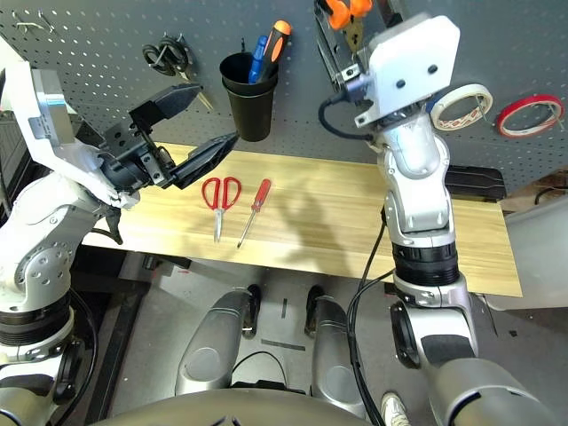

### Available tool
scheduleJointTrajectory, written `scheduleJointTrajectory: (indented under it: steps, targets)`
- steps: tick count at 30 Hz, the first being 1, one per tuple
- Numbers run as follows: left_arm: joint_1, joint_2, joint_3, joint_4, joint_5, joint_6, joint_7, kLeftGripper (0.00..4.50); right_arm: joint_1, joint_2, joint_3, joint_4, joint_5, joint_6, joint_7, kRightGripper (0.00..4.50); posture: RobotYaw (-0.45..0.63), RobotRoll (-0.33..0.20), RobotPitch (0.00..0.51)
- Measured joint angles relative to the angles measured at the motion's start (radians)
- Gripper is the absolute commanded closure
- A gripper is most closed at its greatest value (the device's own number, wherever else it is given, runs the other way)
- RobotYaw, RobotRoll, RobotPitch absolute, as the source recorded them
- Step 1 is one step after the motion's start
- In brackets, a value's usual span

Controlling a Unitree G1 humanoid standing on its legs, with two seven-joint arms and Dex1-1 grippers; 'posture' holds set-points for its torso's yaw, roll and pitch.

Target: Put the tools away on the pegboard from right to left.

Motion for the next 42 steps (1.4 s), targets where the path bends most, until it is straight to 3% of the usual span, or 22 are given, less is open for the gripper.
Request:
scheduleJointTrajectory:
  steps: [16,17,20,22,26,30,39,42]
  targets:
    - [0.007,0.014,-0.005,-0.002,0.007,-0.008,0.011,0.00,-0.073,0.049,-0.019,0.365,0.025,-0.001,-0.055,1.63,0.30,0.000,0.229]
    - [0.009,0.014,-0.005,-0.002,0.008,-0.008,0.012,0.00,-0.072,0.050,-0.021,0.382,0.026,0.003,-0.056,0.89,0.30,0.000,0.229]
    - [0.013,0.016,-0.006,-0.003,0.010,-0.008,0.018,0.00,-0.066,0.048,-0.037,0.394,0.024,-0.046,-0.069,0.04,0.30,0.000,0.232]
    - [0.019,0.017,-0.007,-0.004,0.010,-0.007,0.022,0.00,-0.044,0.021,-0.038,0.385,0.023,-0.144,-0.046,0.04,0.30,0.000,0.236]
    - [0.035,0.017,-0.012,-0.006,0.011,-0.006,0.027,0.00,0.061,-0.051,-0.036,0.312,0.031,-0.318,0.055,0.04,0.29,0.000,0.238]
    - [0.047,0.017,-0.021,-0.007,0.015,-0.005,0.029,0.00,0.197,-0.104,-0.035,0.257,0.061,-0.379,0.148,0.04,0.27,0.000,0.238]
    - [0.162,-0.040,-0.171,0.009,0.151,-0.011,0.088,0.00,0.497,-0.229,0.026,0.168,0.085,-0.281,0.337,0.04,0.26,0.000,0.245]
    - [0.167,-0.071,-0.225,0.052,0.210,-0.005,0.124,0.00,0.532,-0.269,0.053,0.169,0.075,-0.213,0.386,0.04,0.26,0.000,0.254]
